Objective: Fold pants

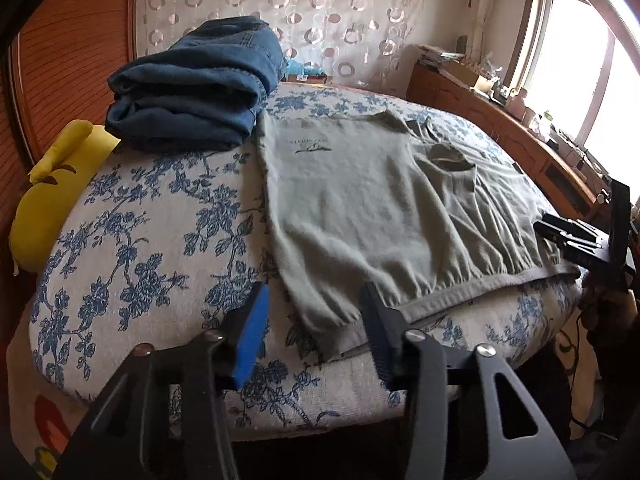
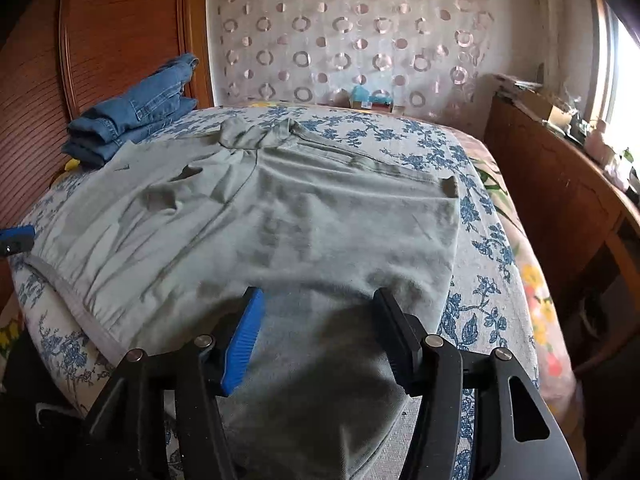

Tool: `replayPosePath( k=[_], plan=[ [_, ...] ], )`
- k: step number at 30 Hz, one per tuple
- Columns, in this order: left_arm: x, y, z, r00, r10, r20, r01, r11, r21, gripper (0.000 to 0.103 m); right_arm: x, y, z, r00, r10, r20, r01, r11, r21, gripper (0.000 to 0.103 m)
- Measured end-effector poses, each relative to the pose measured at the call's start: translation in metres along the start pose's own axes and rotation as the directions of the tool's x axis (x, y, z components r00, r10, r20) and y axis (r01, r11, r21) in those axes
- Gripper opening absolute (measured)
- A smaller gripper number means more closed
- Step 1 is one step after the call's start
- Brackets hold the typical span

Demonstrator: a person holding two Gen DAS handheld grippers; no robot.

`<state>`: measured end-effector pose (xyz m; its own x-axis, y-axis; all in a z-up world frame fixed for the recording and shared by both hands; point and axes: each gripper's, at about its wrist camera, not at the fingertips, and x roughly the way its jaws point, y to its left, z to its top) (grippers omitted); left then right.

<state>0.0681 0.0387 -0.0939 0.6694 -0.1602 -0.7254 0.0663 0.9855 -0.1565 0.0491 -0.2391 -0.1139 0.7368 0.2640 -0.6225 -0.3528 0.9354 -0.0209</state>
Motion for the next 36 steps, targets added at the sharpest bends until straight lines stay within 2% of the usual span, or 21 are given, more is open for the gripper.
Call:
replayPosePath(
  k=[3,8,10,12,14,17,25,28,36],
  plan=[
    [0.000,-0.001,-0.004,1.000,0.000,-0.012,0.000,1.000,0.012,0.041,0.000,-0.004,-0.001,1.000,-0.003,0.009,0.003,1.000,-0.012,0.059],
    [-0.001,-0.004,-0.009,1.000,0.011,-0.010,-0.010,0.999,0.035,0.039,0.002,-0.001,0.000,1.000,-0.006,0.014,0.006,1.000,-0.015,0.059],
    [0.000,-0.006,-0.009,0.999,0.034,-0.004,-0.033,0.998,0.061,0.035,0.001,-0.001,-0.001,1.000,-0.008,0.017,0.008,1.000,-0.015,0.059],
    [0.001,-0.008,-0.009,0.999,0.053,0.003,-0.053,0.995,0.086,0.022,0.002,0.000,-0.002,1.000,-0.008,0.016,0.008,1.000,-0.016,0.059],
    [0.002,-0.008,-0.007,0.999,0.035,-0.003,-0.035,0.995,0.092,0.010,0.002,0.000,-0.002,1.000,-0.007,0.017,0.008,1.000,-0.014,0.059],
    [0.002,-0.013,-0.005,1.000,0.024,-0.006,-0.023,0.994,0.107,0.003,0.001,0.001,-0.003,1.000,-0.010,0.019,0.010,1.000,-0.016,0.059],
    [-0.016,-0.035,0.022,0.997,-0.052,0.064,0.044,0.990,0.131,0.002,0.001,0.002,-0.002,1.000,-0.008,0.018,0.009,1.000,-0.014,0.059],
    [-0.015,-0.048,0.038,0.993,-0.093,0.071,0.082,0.986,0.148,0.002,0.000,0.002,0.000,1.000,-0.005,0.012,0.005,1.000,-0.014,0.059],
    [-0.007,-0.097,0.076,0.985,-0.145,0.089,0.121,0.966,0.229,0.002,0.000,-0.002,0.002,1.000,0.014,0.009,-0.014,1.000,-0.002,0.059]
  ],
)
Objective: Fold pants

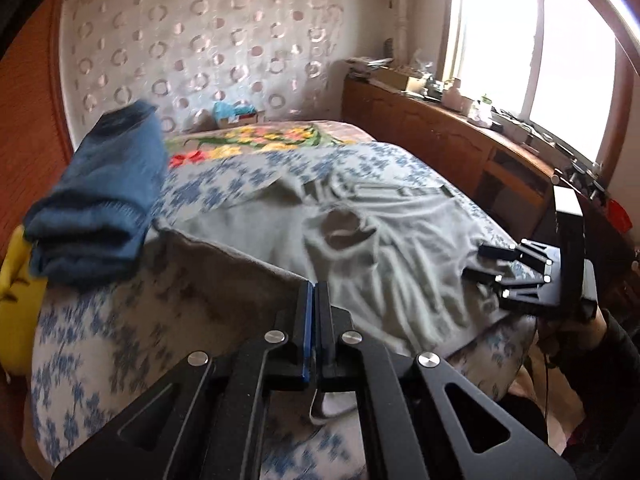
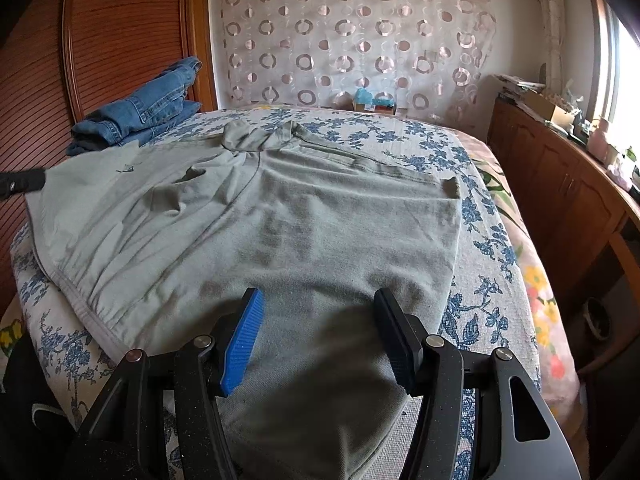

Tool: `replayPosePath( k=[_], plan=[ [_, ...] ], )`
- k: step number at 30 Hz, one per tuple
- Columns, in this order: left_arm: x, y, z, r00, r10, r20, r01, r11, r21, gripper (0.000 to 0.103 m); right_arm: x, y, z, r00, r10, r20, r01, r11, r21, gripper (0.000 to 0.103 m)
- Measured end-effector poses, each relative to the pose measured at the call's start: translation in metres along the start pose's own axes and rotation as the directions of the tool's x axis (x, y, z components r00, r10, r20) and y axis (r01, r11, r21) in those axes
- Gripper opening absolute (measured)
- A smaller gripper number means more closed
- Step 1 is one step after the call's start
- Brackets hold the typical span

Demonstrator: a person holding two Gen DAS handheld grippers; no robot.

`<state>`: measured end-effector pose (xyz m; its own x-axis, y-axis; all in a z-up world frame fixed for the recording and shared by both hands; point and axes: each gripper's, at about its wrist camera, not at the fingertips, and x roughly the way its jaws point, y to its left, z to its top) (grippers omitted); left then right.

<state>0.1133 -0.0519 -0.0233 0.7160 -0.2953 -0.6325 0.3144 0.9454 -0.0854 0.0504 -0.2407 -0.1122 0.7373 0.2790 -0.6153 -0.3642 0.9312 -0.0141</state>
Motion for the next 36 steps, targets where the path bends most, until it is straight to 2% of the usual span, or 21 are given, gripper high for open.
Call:
replayPosePath(
  k=[5,13,21,24,25,27,30,32,36],
  plan=[
    [0.008,-0.031,0.021,0.999,-0.052,0.011,0.052,0.998,0.045,0.001,-0.009,-0.009,-0.001,0.997,0.082,0.002,-0.082,0.995,0.062,0.059],
    [0.016,-0.077,0.040,0.990,-0.138,0.008,0.137,0.987,0.084,0.001,-0.037,-0.019,-0.002,0.997,0.055,0.051,-0.058,0.996,0.063,0.059],
    [0.021,-0.083,0.039,0.989,-0.149,-0.009,0.149,0.987,0.058,0.002,-0.038,-0.014,-0.006,0.996,0.071,0.061,-0.075,0.995,0.068,0.059],
    [0.020,-0.077,0.037,0.992,-0.126,-0.007,0.126,0.991,0.050,0.002,-0.037,-0.009,-0.007,0.995,0.077,0.062,-0.081,0.995,0.063,0.059],
    [0.018,-0.073,0.036,0.994,-0.112,-0.005,0.113,0.992,0.050,0.005,-0.037,-0.006,-0.006,0.995,0.081,0.063,-0.085,0.994,0.063,0.059],
    [0.016,-0.066,0.033,0.995,-0.098,0.004,0.098,0.994,0.045,0.033,-0.034,-0.001,-0.004,0.994,0.089,0.063,-0.092,0.994,0.060,0.059],
    [0.010,-0.051,0.024,0.997,-0.077,0.022,0.077,0.997,0.027,0.055,-0.030,0.008,0.000,0.992,0.107,0.065,-0.110,0.993,0.049,0.059],
    [0.011,-0.041,0.016,0.998,-0.063,0.015,0.063,0.998,0.017,0.067,-0.027,0.016,0.003,0.991,0.119,0.067,-0.122,0.992,0.043,0.059],
    [0.010,-0.020,-0.004,1.000,-0.028,-0.005,0.028,1.000,-0.014,0.068,-0.018,0.030,0.008,0.985,0.161,0.066,-0.164,0.986,0.038,0.054]
  ],
)
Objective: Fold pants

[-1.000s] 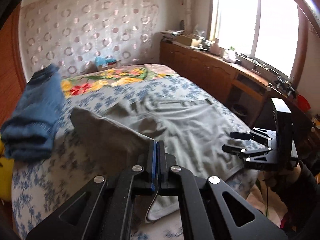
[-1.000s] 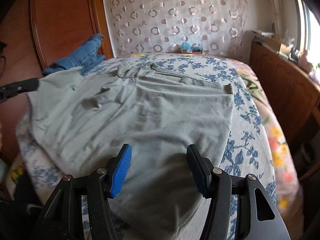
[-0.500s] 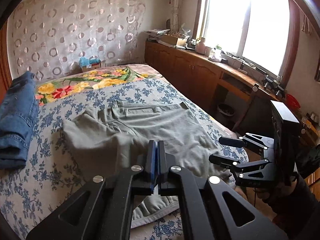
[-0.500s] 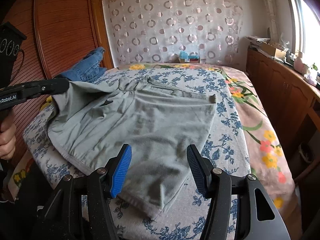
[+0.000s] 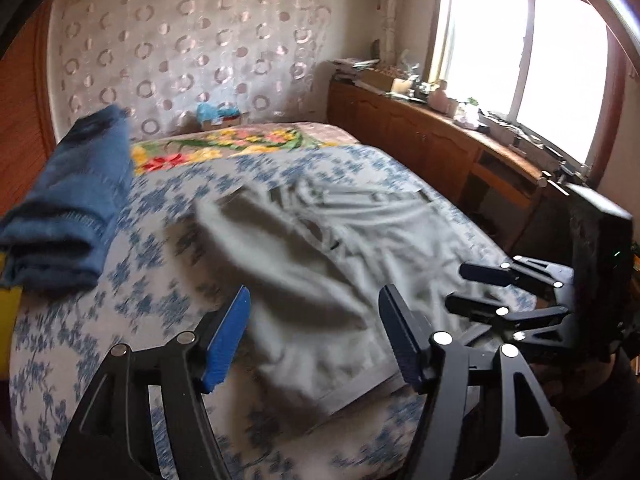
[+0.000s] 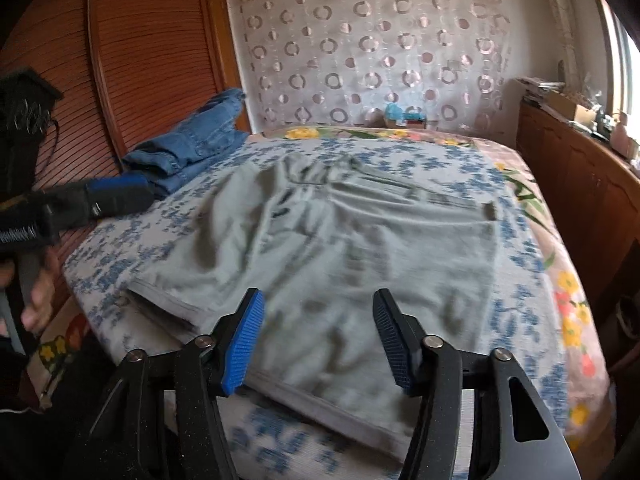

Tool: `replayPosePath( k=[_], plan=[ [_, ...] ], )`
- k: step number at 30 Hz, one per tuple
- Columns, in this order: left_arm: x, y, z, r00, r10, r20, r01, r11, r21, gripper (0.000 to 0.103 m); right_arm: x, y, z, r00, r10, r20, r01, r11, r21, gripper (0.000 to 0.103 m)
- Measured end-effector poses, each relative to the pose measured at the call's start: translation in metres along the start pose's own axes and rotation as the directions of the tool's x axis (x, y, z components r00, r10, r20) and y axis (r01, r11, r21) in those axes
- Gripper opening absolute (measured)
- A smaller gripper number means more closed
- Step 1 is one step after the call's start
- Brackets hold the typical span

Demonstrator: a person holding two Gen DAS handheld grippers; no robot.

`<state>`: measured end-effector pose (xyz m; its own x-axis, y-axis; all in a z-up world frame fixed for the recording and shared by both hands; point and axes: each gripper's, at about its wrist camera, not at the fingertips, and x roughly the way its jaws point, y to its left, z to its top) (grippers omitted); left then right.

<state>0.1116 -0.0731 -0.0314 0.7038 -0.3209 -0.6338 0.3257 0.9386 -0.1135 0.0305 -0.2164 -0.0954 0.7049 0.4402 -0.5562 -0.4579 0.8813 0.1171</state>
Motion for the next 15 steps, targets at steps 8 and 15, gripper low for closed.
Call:
replayPosePath(
  k=[8,15],
  plan=[
    [0.007,0.024,-0.036,0.998,0.023,-0.058,-0.026,0.999,-0.042,0.068,0.025,0.024,0.000,0.996,0.070,-0.048,-0.071,0.997,-0.008,0.044],
    [0.016,0.024,-0.057,0.995,0.024,-0.094,-0.028,0.999,-0.046,0.068,0.036,0.033,-0.001,0.990,0.108,-0.091,-0.108,0.994,0.005,0.040]
  ],
)
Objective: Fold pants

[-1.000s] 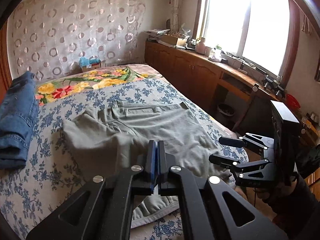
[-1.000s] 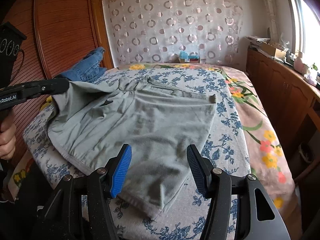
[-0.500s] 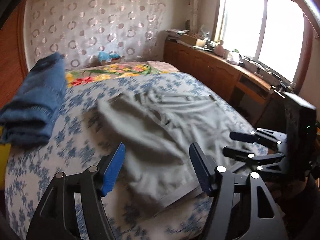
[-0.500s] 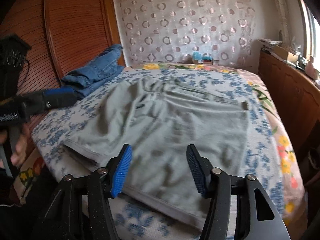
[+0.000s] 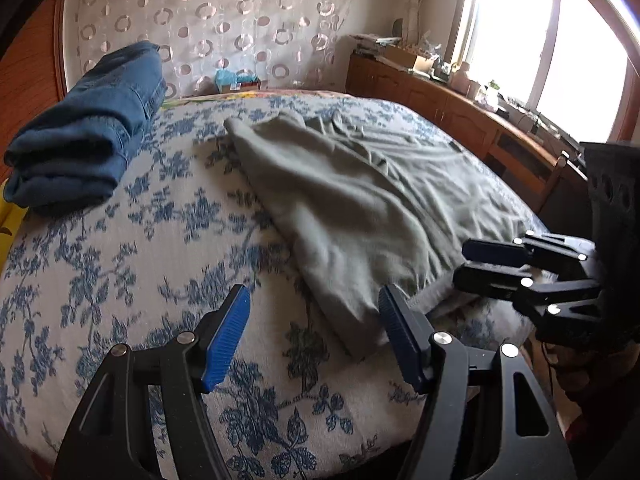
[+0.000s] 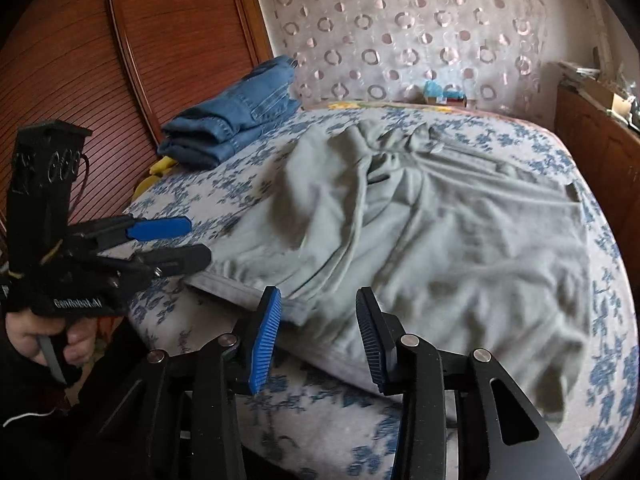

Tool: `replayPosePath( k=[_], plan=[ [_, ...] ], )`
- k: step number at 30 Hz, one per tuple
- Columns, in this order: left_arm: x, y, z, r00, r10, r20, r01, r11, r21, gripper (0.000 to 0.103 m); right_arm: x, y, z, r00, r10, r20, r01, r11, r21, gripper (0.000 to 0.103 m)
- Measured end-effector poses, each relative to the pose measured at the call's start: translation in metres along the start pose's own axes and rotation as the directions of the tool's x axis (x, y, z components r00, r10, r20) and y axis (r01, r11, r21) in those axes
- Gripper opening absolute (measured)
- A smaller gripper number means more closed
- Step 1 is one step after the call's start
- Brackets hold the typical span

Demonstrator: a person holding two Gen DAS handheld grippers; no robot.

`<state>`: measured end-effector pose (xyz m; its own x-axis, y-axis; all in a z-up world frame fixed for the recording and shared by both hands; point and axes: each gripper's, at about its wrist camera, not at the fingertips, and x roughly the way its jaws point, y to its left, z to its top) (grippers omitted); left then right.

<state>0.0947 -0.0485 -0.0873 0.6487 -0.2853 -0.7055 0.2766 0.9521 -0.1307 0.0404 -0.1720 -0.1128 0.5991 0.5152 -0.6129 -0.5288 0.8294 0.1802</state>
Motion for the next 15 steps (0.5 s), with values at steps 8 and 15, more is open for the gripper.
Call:
replayPosePath(
  k=[8,15],
  plan=[
    [0.003,-0.001,-0.008,1.000,-0.002,-0.004,0.002,1.000,-0.006,0.068,0.017,0.011,0.003,0.999,0.022,-0.028,-0.022,1.000,0.010,0.035],
    [-0.003,-0.002,-0.005,1.000,-0.009,0.024,0.010,1.000,-0.019,0.068,0.007,0.013,0.005,0.999,0.024,0.022,-0.024,1.000,-0.008,0.008]
  ],
)
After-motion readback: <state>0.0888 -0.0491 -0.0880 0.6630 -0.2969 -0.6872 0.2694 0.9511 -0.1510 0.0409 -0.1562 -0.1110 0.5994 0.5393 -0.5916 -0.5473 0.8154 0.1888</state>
